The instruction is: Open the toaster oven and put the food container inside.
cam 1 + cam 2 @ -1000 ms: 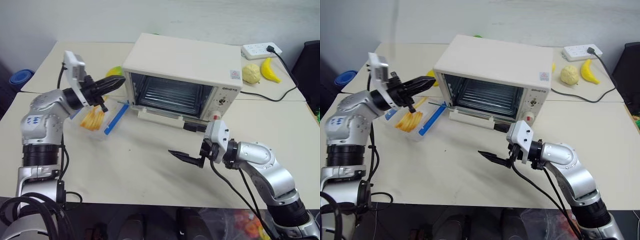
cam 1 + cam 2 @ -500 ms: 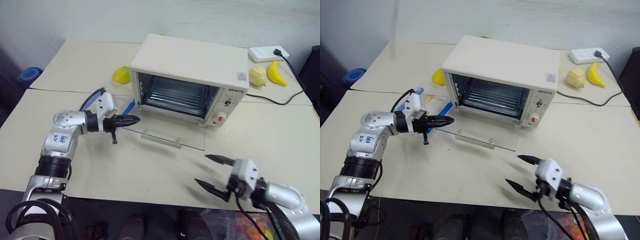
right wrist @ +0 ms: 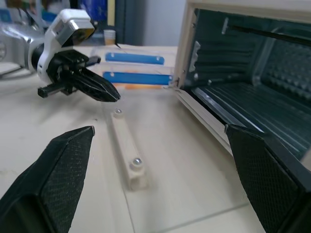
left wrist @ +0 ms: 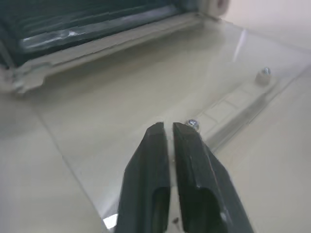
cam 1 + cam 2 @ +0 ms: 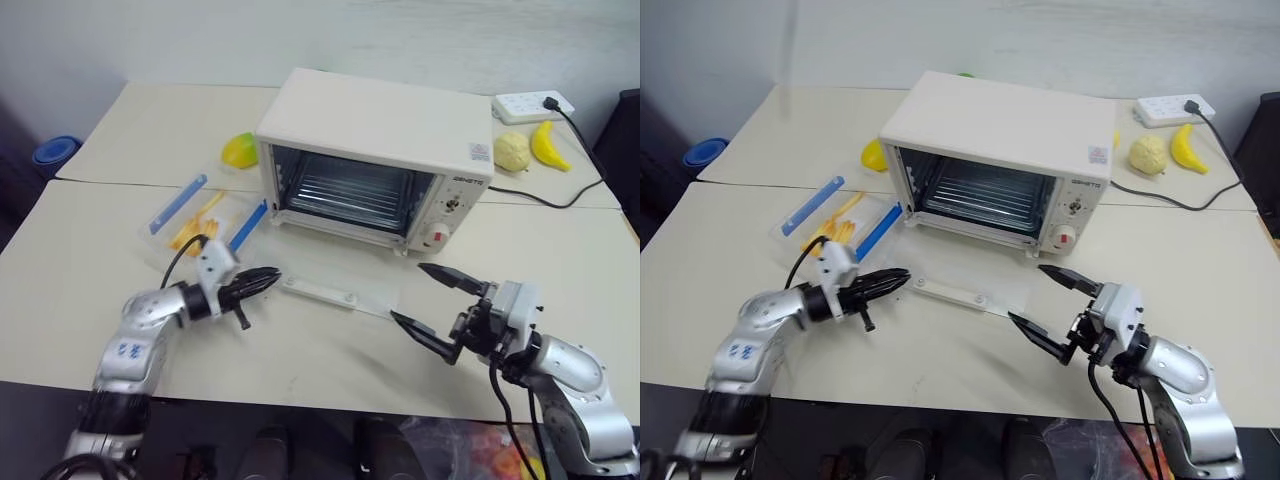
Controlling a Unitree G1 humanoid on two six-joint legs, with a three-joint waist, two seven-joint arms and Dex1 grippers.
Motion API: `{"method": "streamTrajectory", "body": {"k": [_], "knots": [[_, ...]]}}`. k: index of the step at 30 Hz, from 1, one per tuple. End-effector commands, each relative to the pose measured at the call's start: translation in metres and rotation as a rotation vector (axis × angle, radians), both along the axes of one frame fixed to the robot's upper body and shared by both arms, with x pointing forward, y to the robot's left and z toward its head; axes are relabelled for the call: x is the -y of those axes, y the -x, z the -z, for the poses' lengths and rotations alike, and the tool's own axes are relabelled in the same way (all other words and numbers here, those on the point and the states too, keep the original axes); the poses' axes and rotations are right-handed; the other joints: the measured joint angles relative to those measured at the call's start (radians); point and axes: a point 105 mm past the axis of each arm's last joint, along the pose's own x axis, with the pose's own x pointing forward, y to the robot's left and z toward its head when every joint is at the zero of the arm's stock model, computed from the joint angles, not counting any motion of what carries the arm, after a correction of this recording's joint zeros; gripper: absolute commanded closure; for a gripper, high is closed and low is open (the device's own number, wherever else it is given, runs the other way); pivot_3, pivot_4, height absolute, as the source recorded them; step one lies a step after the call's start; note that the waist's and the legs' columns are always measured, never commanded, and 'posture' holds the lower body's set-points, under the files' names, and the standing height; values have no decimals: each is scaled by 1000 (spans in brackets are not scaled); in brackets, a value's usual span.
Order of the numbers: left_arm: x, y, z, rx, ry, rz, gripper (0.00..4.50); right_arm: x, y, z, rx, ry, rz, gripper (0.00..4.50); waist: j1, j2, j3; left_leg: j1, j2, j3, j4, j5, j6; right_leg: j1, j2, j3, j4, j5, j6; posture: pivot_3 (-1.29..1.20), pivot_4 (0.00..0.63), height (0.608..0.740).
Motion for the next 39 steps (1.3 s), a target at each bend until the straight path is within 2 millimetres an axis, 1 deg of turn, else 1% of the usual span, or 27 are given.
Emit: {"method": "streamTrajectory", "body": {"k": [1,2,4,6,7,8,9,10,11,12,13,15,16,18,20,22,24,25,28,30,32,35,36,39], "knots": [[-45,18,-47,155,102,-201,2952,-5,2,-11,63,-30,-50,0,-2,0,0,0,0,0,0,0,0,0,0,1,-1,0,0,0,150,740],[-72,28,-50,147,127,-327,2644,-7,2,-12,83,-24,-64,0,-2,0,0,1,0,0,0,0,-1,0,-2,2,-2,0,0,0,150,740],[-101,46,-51,117,163,-461,2010,-12,2,-15,120,-15,-82,0,-4,0,0,2,1,1,-1,-1,-2,0,-2,3,-2,0,-1,0,150,740],[-144,75,-27,1,209,-648,1428,-21,-1,-24,186,-29,-106,0,-7,0,0,3,2,0,-1,-1,-2,0,-2,3,-2,-1,-2,0,150,740],[-163,88,-18,-38,241,-741,1083,-26,-1,-26,208,-30,-127,0,-11,0,0,3,2,1,-2,-2,-2,0,-1,3,-2,-1,-2,0,150,740],[-175,97,-13,-60,263,-798,793,-29,-1,-27,220,-30,-141,0,-11,0,0,4,2,2,-2,-2,-2,0,-1,4,-2,-1,-2,0,150,740],[-179,100,-12,-68,276,-823,479,-31,-1,-27,225,-28,-149,0,-3,0,0,4,2,2,-2,-2,-1,0,1,3,-2,-1,-2,0,150,740],[-187,104,-10,-81,309,-872,249,-34,0,-29,235,-35,-167,0,5,-1,0,4,2,0,-1,-3,0,1,2,3,-2,-1,-2,0,150,740],[-191,105,-10,-92,359,-902,15,-36,1,-30,241,-39,-183,0,16,-2,-1,3,1,-2,0,-3,1,1,2,1,-2,-1,-3,0,150,740],[-194,104,-12,-96,411,-932,15,-38,1,-32,258,-43,-188,0,23,-3,-1,3,1,-5,1,-4,1,2,1,0,-2,-1,-3,0,150,740],[-189,95,-19,-121,465,-925,15,-40,0,-35,264,-50,-189,0,30,-3,-1,2,0,-5,2,-4,1,3,0,0,-2,-1,-3,0,150,740],[-165,72,-30,-200,533,-853,15,-40,-3,-36,264,-54,-184,0,38,-3,-1,2,-1,-8,2,-4,2,4,-7,-2,-1,-1,-3,0,150,740],[-156,65,-33,-238,548,-824,15,-40,-3,-36,259,-55,-183,0,39,-4,-2,2,-3,-10,2,-4,3,4,-9,-4,-1,-1,-3,0,150,740],[-143,49,-35,-300,541,-813,15,-40,-4,-34,251,-44,-184,0,29,-5,-3,2,-5,-11,3,-2,0,4,-10,-4,0,-1,-3,0,150,740],[-131,33,-34,-335,422,-821,15,-39,-4,-31,240,-35,-180,0,23,-5,-3,2,-6,-9,1,-3,-1,3,-10,-3,0,-1,-3,0,150,740],[-129,20,-32,-378,424,-870,15,-38,-4,-29,229,-30,-176,0,9,-4,-3,2,-6,-6,-1,-2,-1,1,-6,-3,0,-1,-3,0,150,740],[-127,5,-34,-422,512,-925,15,-38,-5,-28,223,-30,-169,0,0,-4,-3,3,-7,-7,-2,-2,-1,-1,-1,-3,2,-1,-2,0,150,740],[-122,-4,-35,-441,521,-932,15,-38,-4,-27,221,-29,-166,0,0,-5,-3,4,-6,-7,-2,-2,-2,-1,1,-3,2,-1,-2,0,150,740],[-110,-21,-29,-531,496,-937,15,-39,-3,-25,214,-33,-153,0,-1,-5,-3,3,-6,-8,-1,-2,-2,-2,2,-2,2,-1,-2,0,150,740],[-107,-27,-23,-587,472,-940,15,-40,-2,-24,210,-39,-147,0,-1,-5,-3,3,-6,-7,-1,-2,-2,-3,3,-1,2,-1,-2,0,150,740],[-109,-33,-16,-640,439,-972,15,-42,0,-23,207,-42,-142,0,2,-5,-3,4,-7,-7,-1,-2,-3,-3,3,-1,2,-1,-2,0,150,740],[-117,-41,-26,-586,398,-1002,564,-41,1,-23,209,-42,-115,0,1,-5,-3,3,-7,-6,0,-2,-3,-4,3,0,2,-1,-2,0,150,740],[-122,-43,-31,-546,401,-1016,845,-40,1,-22,210,-42,-103,0,1,-5,-3,3,-7,-6,0,-2,-3,-4,3,0,2,-1,-2,0,150,740],[-135,-46,-34,-513,399,-1062,1805,-36,3,-16,202,-40,-85,0,2,-5,-3,3,-7,-6,-1,-2,-4,-4,3,0,2,-1,-2,0,150,740]]}}
